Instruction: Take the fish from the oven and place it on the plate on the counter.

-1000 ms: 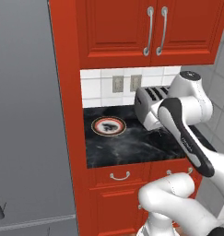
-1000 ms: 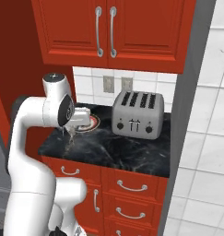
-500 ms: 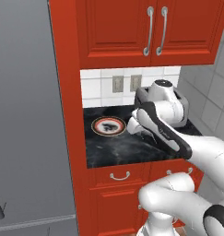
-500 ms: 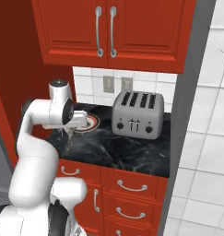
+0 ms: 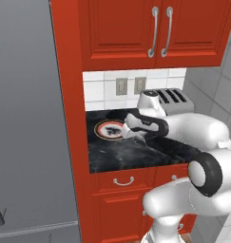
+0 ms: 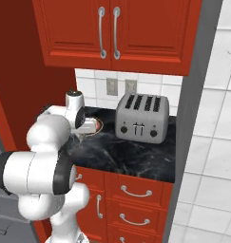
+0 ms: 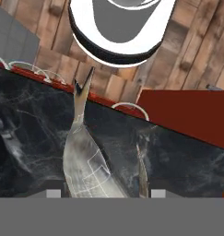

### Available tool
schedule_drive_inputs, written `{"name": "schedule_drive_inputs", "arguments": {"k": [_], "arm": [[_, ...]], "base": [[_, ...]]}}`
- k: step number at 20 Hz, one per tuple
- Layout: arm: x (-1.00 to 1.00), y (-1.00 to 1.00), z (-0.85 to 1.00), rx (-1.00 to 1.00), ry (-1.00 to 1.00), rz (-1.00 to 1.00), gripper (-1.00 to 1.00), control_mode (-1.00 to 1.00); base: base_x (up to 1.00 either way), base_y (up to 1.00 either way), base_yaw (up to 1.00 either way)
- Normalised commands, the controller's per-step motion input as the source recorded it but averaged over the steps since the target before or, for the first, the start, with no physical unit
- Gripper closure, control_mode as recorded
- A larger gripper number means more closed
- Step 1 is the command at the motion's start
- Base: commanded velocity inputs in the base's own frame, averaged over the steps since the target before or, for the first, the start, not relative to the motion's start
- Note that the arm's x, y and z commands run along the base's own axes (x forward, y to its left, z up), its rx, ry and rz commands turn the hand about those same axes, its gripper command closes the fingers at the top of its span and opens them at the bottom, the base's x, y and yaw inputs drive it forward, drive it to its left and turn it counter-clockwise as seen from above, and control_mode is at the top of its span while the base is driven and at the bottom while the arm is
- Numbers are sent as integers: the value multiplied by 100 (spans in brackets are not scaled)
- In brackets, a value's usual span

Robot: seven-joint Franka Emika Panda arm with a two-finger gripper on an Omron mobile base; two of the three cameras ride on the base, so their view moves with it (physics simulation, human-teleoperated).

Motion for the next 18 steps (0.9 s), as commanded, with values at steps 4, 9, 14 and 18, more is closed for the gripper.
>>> {"name": "schedule_drive_inputs", "arguments": {"k": [4,9,14,18], "arm": [[92,8,4,-6,5,-2,100,-100],[53,10,9,-11,10,0,100,-100],[21,4,-26,-1,3,0,100,-100],[18,5,-52,0,0,0,100,-100]], "base": [[0,0,0],[0,0,0],[0,0,0],[0,0,0]]}}
